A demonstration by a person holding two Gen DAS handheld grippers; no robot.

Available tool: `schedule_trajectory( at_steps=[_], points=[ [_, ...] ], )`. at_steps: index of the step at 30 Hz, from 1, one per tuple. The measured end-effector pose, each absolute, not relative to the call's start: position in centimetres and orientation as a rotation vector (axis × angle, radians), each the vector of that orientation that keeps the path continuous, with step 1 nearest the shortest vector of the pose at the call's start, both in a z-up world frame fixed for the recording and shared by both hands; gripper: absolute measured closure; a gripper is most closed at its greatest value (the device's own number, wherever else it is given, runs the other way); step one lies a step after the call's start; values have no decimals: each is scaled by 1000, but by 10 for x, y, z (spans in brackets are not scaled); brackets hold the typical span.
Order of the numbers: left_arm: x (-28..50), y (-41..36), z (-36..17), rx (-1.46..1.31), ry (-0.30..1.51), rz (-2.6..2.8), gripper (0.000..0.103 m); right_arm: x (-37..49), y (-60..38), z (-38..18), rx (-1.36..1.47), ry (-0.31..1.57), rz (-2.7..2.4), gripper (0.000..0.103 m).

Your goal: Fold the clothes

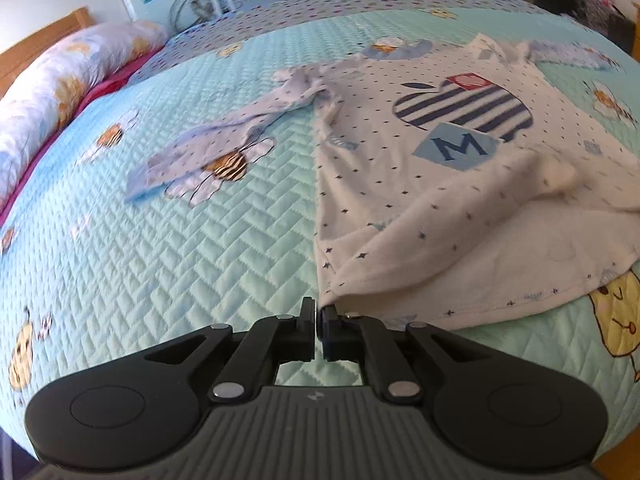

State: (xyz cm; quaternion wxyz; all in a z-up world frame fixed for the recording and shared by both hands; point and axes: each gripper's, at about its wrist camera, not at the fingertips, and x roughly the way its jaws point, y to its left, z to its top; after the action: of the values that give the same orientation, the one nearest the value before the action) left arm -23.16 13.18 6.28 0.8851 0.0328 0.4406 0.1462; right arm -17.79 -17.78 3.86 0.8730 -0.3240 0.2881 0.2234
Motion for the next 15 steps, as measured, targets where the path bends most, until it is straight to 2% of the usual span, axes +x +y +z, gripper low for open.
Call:
schedule_trajectory(
  at_steps=[6,15],
  points=[
    [-238,153,60,-105,930,320,98,-142,-241,41,-115,827,416,100],
    [-243,175,68,-300,885,268,98,-116,-285,37,492,882,489,100]
  ],
)
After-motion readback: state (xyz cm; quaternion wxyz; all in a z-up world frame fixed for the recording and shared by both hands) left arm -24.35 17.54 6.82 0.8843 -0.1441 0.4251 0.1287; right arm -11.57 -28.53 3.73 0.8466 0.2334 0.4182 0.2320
